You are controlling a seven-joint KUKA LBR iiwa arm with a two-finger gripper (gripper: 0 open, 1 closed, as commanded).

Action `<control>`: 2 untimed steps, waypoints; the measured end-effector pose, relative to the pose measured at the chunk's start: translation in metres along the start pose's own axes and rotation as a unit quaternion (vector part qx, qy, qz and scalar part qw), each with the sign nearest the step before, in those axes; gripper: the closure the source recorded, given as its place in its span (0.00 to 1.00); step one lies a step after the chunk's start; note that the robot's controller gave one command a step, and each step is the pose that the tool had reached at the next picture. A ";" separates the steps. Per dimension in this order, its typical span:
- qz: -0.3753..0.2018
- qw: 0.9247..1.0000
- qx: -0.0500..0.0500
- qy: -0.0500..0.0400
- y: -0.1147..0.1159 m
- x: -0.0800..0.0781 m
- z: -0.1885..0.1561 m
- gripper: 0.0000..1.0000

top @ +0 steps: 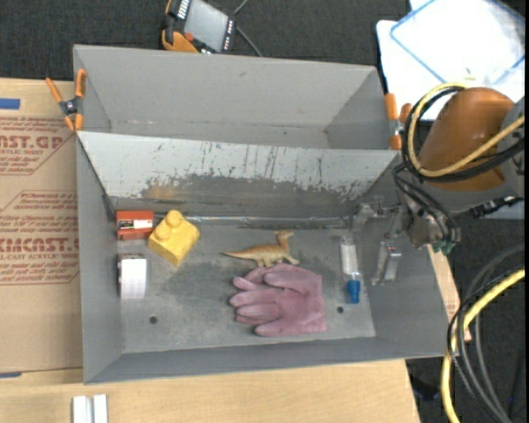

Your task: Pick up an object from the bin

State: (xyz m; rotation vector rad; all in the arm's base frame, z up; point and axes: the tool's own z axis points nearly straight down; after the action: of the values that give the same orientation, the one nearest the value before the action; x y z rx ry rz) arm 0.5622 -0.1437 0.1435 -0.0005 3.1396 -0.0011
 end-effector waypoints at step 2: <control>-0.017 1.000 0.002 -0.005 0.007 0.009 0.020 0.00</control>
Offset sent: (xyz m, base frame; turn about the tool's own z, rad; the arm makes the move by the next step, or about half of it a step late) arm -0.0320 0.0255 -0.0695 -0.1072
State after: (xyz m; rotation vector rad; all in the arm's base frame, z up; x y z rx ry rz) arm 0.5537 -0.1368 0.1234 -0.0551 3.1293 -0.0071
